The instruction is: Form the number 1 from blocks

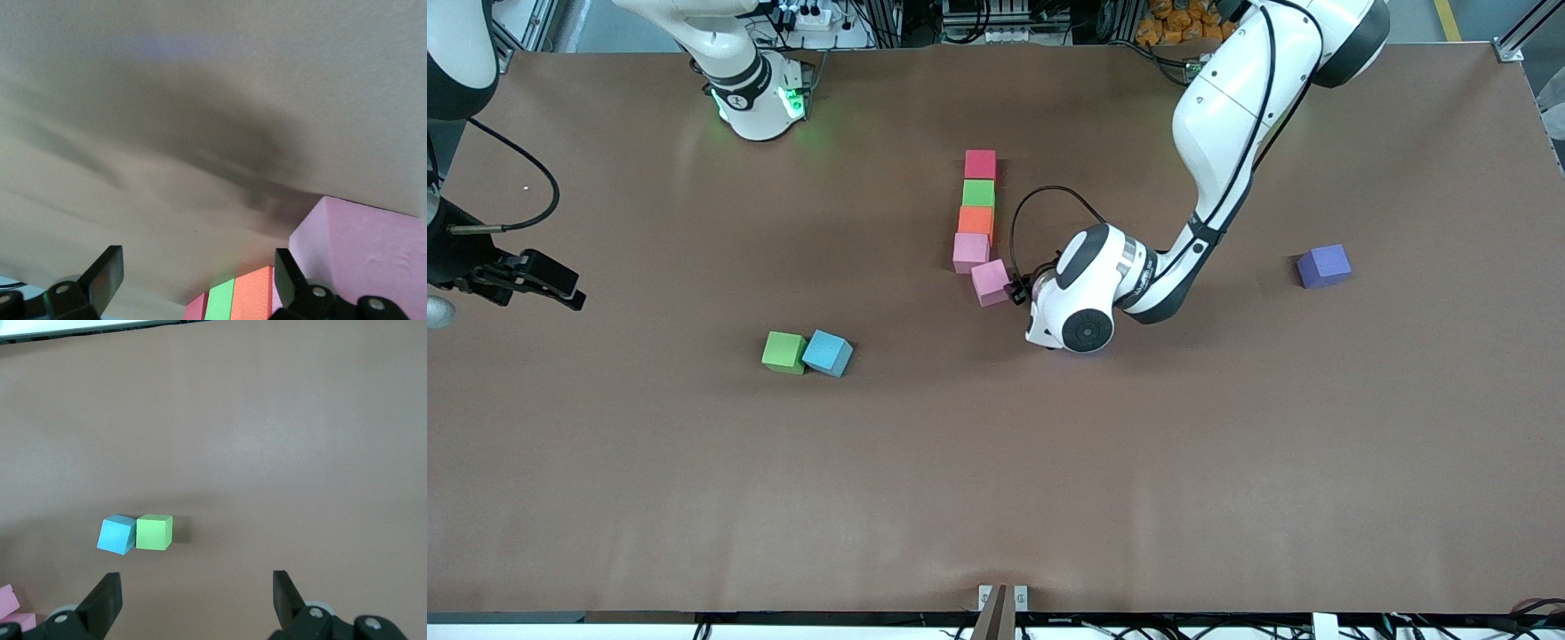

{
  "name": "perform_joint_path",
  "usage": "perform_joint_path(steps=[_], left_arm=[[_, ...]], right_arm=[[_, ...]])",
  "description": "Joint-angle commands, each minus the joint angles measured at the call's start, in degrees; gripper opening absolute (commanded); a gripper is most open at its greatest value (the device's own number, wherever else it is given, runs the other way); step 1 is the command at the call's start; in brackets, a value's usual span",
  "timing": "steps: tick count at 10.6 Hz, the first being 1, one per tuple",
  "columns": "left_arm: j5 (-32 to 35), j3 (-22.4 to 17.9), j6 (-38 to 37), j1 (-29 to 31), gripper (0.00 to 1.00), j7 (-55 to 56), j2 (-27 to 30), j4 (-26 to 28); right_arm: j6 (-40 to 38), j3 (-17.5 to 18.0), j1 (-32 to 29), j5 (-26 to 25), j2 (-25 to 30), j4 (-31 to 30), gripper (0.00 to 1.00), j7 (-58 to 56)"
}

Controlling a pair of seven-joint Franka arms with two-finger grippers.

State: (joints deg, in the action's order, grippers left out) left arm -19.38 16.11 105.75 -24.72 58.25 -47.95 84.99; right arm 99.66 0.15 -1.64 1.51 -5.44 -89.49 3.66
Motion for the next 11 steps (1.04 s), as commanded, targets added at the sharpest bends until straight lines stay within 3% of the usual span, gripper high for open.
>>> perform_joint_path(steps=[1, 7, 11], left_arm=[[-1.3, -0.6, 0.1, -0.3, 1.00, -3.7, 0.6, -1.7], [-1.1, -0.6, 7.2, -2.3, 1.00, -5.0, 0.0, -2.3], [-1.0, -0.9, 7.5, -5.2, 1.00, -4.7, -0.4, -2.1]], right_arm=[[-0.2, 0.0, -0.5, 1.3, -0.5, 0.8, 1.00, -1.0], [-0.2, 0.0, -0.5, 1.3, -0.5, 0.8, 1.00, -0.9], [-0.2, 0.0, -0.5, 1.3, -0.5, 0.8, 1.00, -0.9]])
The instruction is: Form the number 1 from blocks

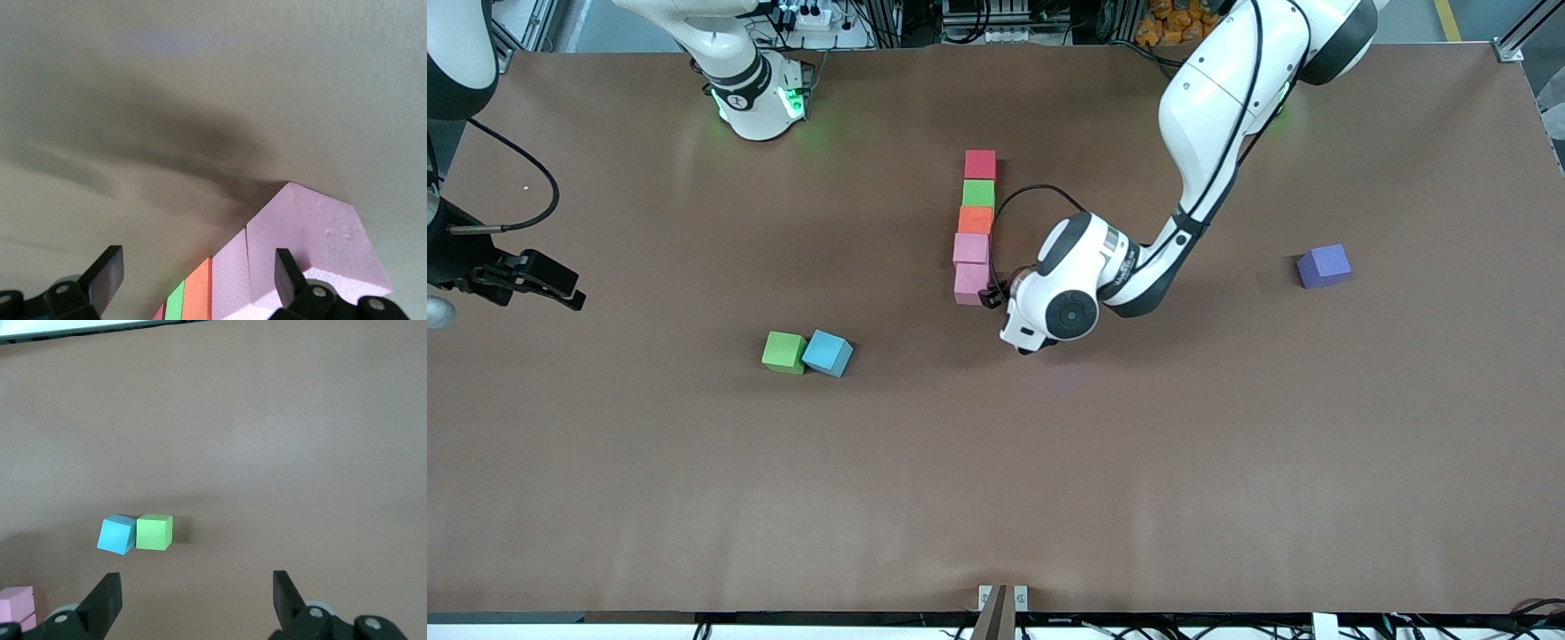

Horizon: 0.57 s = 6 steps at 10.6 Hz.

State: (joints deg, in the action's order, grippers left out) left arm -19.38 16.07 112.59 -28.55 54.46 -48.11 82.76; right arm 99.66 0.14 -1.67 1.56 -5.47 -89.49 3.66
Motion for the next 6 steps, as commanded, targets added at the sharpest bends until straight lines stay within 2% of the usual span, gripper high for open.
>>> perform_joint_path(steps=[1, 6], left_arm=[[-1.0, -0.9, 0.8, -1.8, 1.00, -0.8, -0.4, 0.1], [-0.3, -1.3, 0.7, -0.8, 1.00, -0.4, 0.6, 0.1]], right_arm=[[-0.2, 0.0, -0.4, 1.3, -0.5, 0.9, 1.00, -1.0], [0.0, 0.0, -0.4, 1.3, -0.5, 0.9, 1.00, -1.0]])
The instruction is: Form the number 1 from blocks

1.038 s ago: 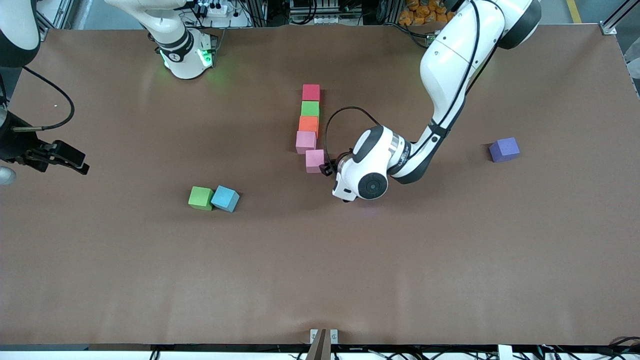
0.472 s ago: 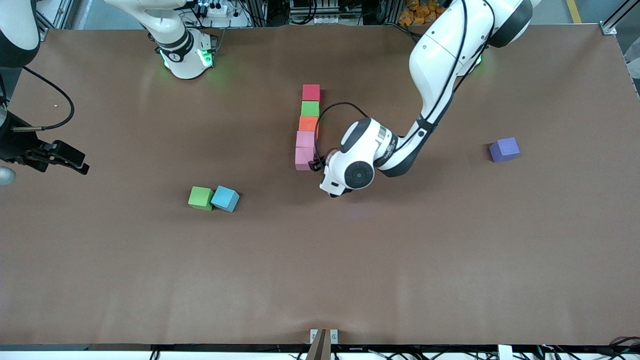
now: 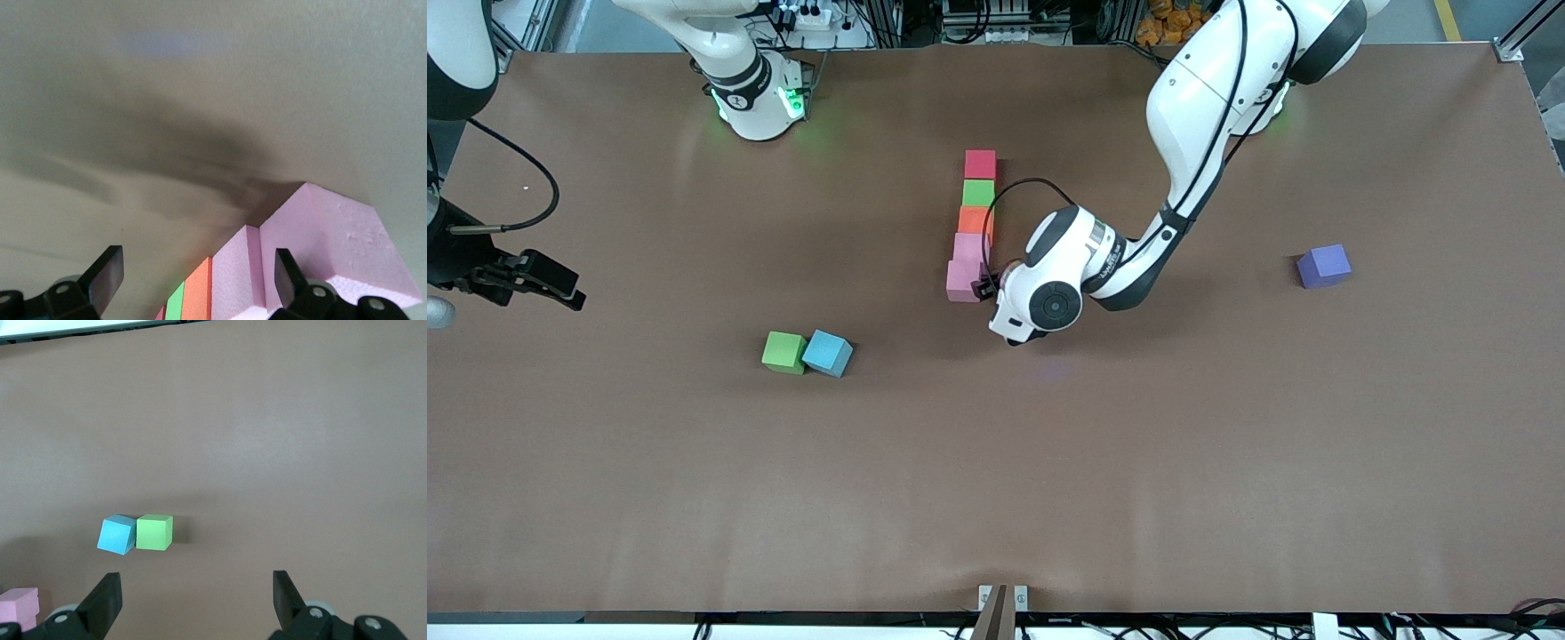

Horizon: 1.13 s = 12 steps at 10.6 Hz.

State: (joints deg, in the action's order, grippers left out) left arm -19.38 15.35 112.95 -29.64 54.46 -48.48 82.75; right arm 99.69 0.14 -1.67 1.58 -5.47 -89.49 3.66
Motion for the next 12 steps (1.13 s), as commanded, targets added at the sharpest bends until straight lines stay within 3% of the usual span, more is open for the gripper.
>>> perform_joint_path(steps=[1, 5, 12], left_arm=[[1.0, -1.4, 0.3, 0.2, 1.00, -0.1, 1.6, 0.0], [5.8, -3.5, -0.6, 1.7, 1.00, 1.7, 4.5, 0.0], [8.9, -3.6, 0.0, -4.7, 1.00, 6.2, 6.1, -1.4]], right_arm=[[0.0, 0.0, -0.4, 1.2, -0.5, 0.8, 1.00, -0.9], [0.0, 0.0, -0.4, 1.2, -0.6, 0.8, 1.00, -0.8], [-0.4, 0.2, -0.1, 1.2, -0.6, 1.5, 1.00, -0.1]])
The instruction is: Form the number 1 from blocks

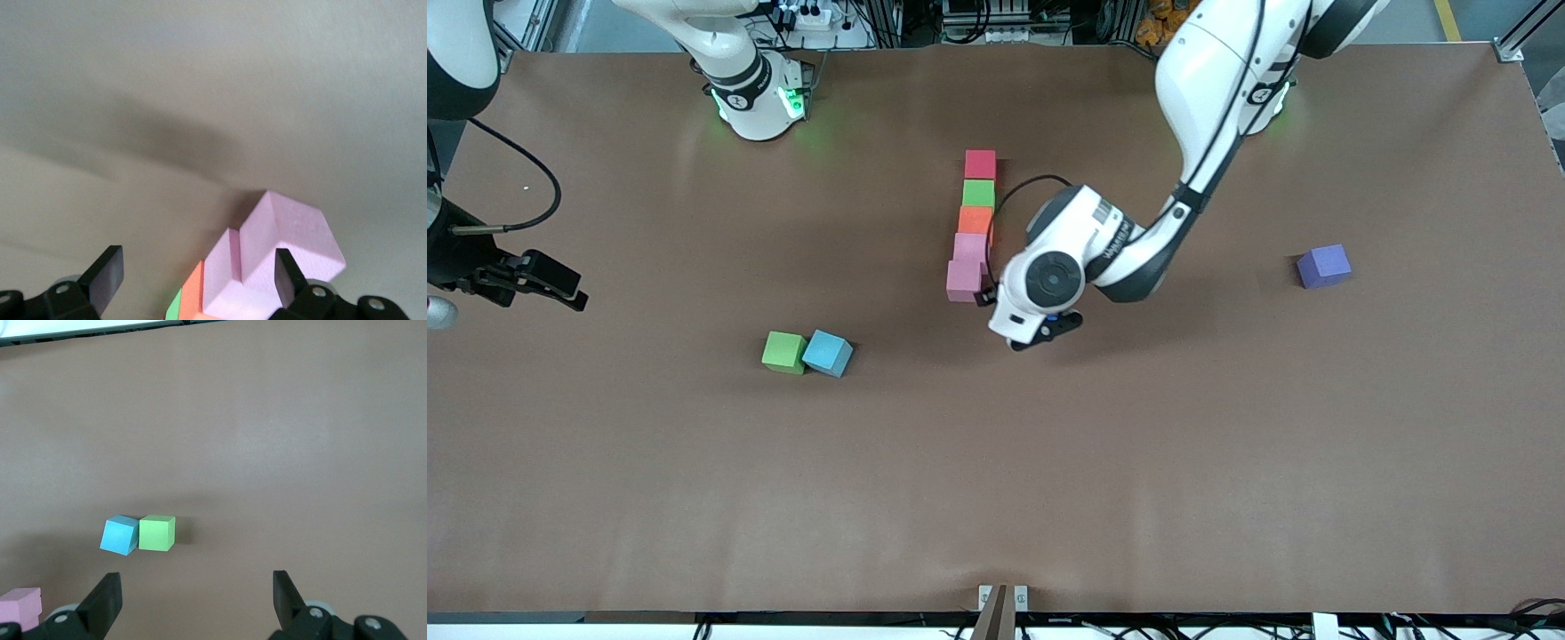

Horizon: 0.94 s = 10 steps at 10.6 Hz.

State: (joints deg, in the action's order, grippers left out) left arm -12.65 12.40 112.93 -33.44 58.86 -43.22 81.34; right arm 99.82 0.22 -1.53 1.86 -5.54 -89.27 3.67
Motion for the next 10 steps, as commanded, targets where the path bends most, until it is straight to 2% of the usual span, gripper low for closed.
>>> perform_joint_path(steps=[1, 2, 4, 6, 10], left_arm=[[3.8, -1.0, -0.2, -0.4, 1.00, 2.0, 1.8, 0.1], [7.3, -2.8, -0.6, 0.4, 1.00, 3.2, 5.0, 0.3], [9.7, -6.0, -3.2, 3.4, 1.00, 3.5, 10.6, 0.3], [13.8, -6.3, -4.3, 9.1, 1.00, 2.6, 15.8, 0.2], [14.9, -6.2, -12.6, 16.6, 1.00, -13.7, 24.0, 0.4]], right_arm=[[-0.5, 0.0, -0.2, 1.0, -0.5, 1.3, 1.00, -0.1], [-0.6, 0.1, -0.2, 1.0, -0.5, 1.3, 1.00, -0.1], [-0.6, 0.1, -0.1, 1.0, -0.5, 1.3, 1.00, -0.1], [-0.6, 0.1, -0.3, 1.0, -0.5, 1.3, 1.00, -0.2], [-0.8, 0.2, 0.3, 1.0, -0.5, 1.4, 1.00, -0.1]])
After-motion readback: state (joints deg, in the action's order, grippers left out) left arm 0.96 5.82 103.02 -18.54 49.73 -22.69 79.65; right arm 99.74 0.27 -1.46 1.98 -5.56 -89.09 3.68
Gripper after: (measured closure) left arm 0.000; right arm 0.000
